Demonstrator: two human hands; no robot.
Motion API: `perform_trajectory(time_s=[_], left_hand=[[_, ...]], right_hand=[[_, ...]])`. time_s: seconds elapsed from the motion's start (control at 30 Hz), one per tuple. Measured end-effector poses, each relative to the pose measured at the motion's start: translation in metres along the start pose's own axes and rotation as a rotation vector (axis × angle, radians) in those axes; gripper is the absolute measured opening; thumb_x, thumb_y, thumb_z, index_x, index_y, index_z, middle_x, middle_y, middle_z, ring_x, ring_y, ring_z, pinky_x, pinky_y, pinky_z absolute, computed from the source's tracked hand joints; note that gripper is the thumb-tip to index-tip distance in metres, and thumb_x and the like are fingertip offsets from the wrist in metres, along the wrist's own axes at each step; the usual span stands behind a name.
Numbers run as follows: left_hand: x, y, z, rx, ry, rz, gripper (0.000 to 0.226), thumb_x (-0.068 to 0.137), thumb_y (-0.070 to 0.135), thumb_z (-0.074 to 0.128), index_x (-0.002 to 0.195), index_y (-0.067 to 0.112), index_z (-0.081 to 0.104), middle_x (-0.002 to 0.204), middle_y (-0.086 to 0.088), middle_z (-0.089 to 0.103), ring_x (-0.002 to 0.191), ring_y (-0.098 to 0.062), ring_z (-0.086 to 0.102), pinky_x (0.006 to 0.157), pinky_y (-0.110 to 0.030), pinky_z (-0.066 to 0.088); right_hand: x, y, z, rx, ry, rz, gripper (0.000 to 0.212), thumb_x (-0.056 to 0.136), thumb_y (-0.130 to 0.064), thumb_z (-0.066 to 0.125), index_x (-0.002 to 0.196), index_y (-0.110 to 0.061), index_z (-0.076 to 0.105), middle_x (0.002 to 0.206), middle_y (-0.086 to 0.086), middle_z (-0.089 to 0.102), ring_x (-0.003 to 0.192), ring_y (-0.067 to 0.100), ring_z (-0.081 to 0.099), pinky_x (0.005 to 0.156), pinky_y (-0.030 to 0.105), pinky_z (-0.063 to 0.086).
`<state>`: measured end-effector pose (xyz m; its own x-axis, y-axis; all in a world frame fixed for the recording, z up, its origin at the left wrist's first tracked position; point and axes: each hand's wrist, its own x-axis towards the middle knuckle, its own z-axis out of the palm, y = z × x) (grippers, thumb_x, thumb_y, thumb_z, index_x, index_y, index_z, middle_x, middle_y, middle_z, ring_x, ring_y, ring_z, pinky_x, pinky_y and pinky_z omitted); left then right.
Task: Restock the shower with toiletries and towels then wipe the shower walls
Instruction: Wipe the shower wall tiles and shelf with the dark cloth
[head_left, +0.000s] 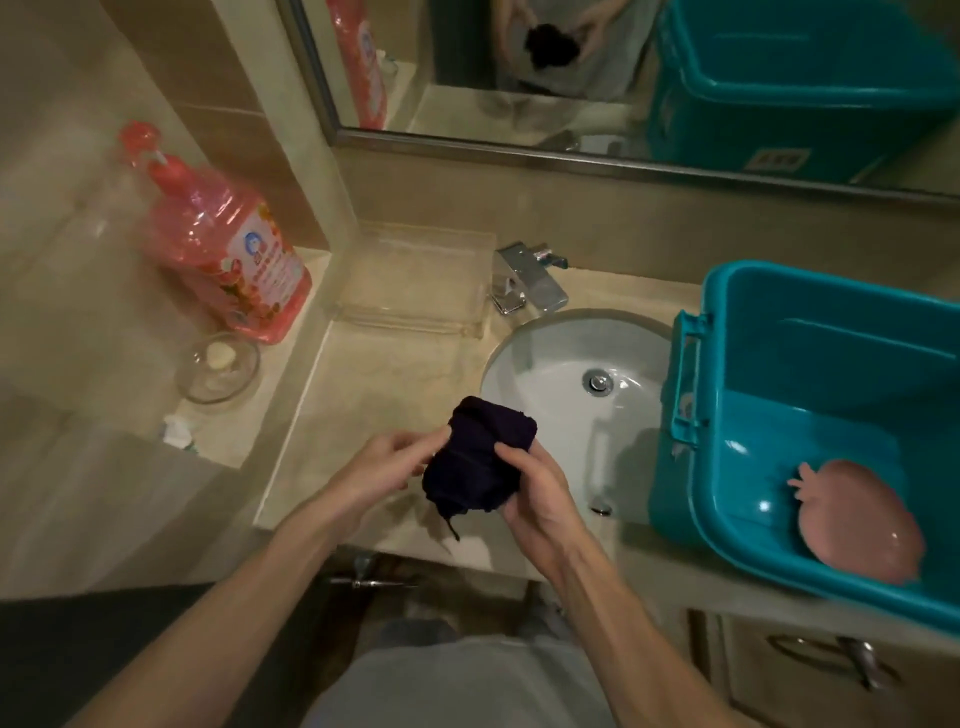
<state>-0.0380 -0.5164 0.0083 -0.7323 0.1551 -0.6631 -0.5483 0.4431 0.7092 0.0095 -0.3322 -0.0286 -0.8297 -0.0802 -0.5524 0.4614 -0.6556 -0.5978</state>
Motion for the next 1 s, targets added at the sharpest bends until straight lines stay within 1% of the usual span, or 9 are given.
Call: perform_trajectory(time_s=[0.1, 0.3, 0.4, 0.47, 0.57, 0.67, 0.73, 0.9, 1.0], left_hand=[[0.017, -0.019, 0.000, -0.076, -0.207, 0.057, 0.057, 0.081, 0.064, 0.069, 0.112, 0.016, 0.073, 0.109, 0.001, 0.076, 0.108, -0.016, 0.070, 0.100, -0.036, 0.053], [0.041, -0.032, -0.001, 0.176, -0.505, 0.139, 0.015, 0.098, 0.025, 0.064, 0.105, 0.014, 0.072, 0.089, 0.002, 0.076, 0.085, -0.009, 0.071, 0.075, -0.022, 0.052], [0.059, -0.038, 0.008, 0.335, -0.628, 0.141, 0.017, 0.098, 0.019, 0.060, 0.109, 0.016, 0.073, 0.101, -0.003, 0.077, 0.092, -0.014, 0.073, 0.080, -0.026, 0.056], [0.070, -0.042, 0.015, 0.466, -0.679, 0.136, 0.020, 0.098, 0.019, 0.059, 0.112, 0.018, 0.073, 0.104, -0.003, 0.077, 0.097, -0.017, 0.074, 0.088, -0.031, 0.058], [0.085, -0.055, 0.029, 0.549, -0.595, 0.145, 0.016, 0.095, 0.020, 0.063, 0.108, 0.020, 0.071, 0.097, -0.002, 0.077, 0.090, -0.019, 0.074, 0.088, -0.038, 0.059], [0.091, -0.066, 0.045, 0.580, -0.292, 0.246, 0.015, 0.093, 0.021, 0.065, 0.108, 0.025, 0.067, 0.096, 0.005, 0.072, 0.092, -0.015, 0.069, 0.082, -0.030, 0.056], [0.090, -0.074, 0.050, 0.526, -0.087, 0.340, 0.022, 0.095, 0.017, 0.062, 0.116, 0.018, 0.065, 0.106, 0.002, 0.068, 0.101, -0.015, 0.065, 0.090, -0.030, 0.053], [0.074, -0.094, 0.049, 0.709, 0.149, 0.780, 0.026, 0.096, 0.019, 0.059, 0.121, 0.015, 0.063, 0.118, 0.001, 0.061, 0.111, -0.015, 0.054, 0.092, -0.027, 0.045], [0.068, -0.114, 0.047, 0.964, 0.002, 1.016, 0.025, 0.093, 0.024, 0.063, 0.116, 0.016, 0.070, 0.108, 0.000, 0.067, 0.101, -0.018, 0.058, 0.085, -0.035, 0.051]], right_hand=[[-0.007, 0.014, 0.003, 0.069, 0.037, -0.016, 0.042, 0.093, -0.004, 0.055, 0.135, -0.005, 0.059, 0.132, 0.020, 0.065, 0.124, 0.036, 0.061, 0.095, 0.047, 0.053], [-0.030, 0.039, -0.023, -0.042, 0.273, 0.071, 0.031, 0.095, -0.032, 0.062, 0.116, -0.011, 0.073, 0.118, 0.011, 0.074, 0.111, 0.022, 0.068, 0.099, 0.038, 0.050], [-0.036, 0.058, -0.041, -0.187, 0.399, 0.097, 0.034, 0.087, -0.026, 0.075, 0.114, -0.005, 0.072, 0.110, 0.014, 0.076, 0.113, 0.031, 0.068, 0.104, 0.042, 0.051], [-0.040, 0.070, -0.050, -0.256, 0.435, 0.123, 0.032, 0.085, -0.019, 0.078, 0.113, -0.006, 0.071, 0.105, 0.012, 0.077, 0.105, 0.029, 0.071, 0.094, 0.040, 0.057], [-0.039, 0.084, -0.054, -0.325, 0.577, 0.038, 0.025, 0.087, -0.010, 0.076, 0.109, -0.003, 0.067, 0.101, 0.014, 0.076, 0.090, 0.023, 0.074, 0.078, 0.033, 0.060], [-0.027, 0.101, -0.056, -0.278, 0.753, -0.029, 0.023, 0.088, -0.014, 0.075, 0.105, -0.003, 0.063, 0.100, 0.015, 0.074, 0.091, 0.025, 0.073, 0.086, 0.042, 0.060], [-0.022, 0.110, -0.056, -0.266, 0.841, -0.074, 0.023, 0.090, -0.022, 0.072, 0.106, -0.010, 0.061, 0.098, 0.008, 0.074, 0.094, 0.023, 0.072, 0.088, 0.044, 0.060], [-0.032, 0.115, -0.069, -1.050, 1.013, -0.350, 0.031, 0.095, -0.024, 0.062, 0.124, -0.018, 0.057, 0.113, -0.006, 0.057, 0.104, 0.011, 0.054, 0.092, 0.028, 0.049], [-0.032, 0.116, -0.079, -1.526, 0.735, -0.449, 0.031, 0.093, -0.021, 0.061, 0.124, -0.018, 0.062, 0.113, -0.002, 0.061, 0.104, 0.014, 0.053, 0.090, 0.032, 0.051]])
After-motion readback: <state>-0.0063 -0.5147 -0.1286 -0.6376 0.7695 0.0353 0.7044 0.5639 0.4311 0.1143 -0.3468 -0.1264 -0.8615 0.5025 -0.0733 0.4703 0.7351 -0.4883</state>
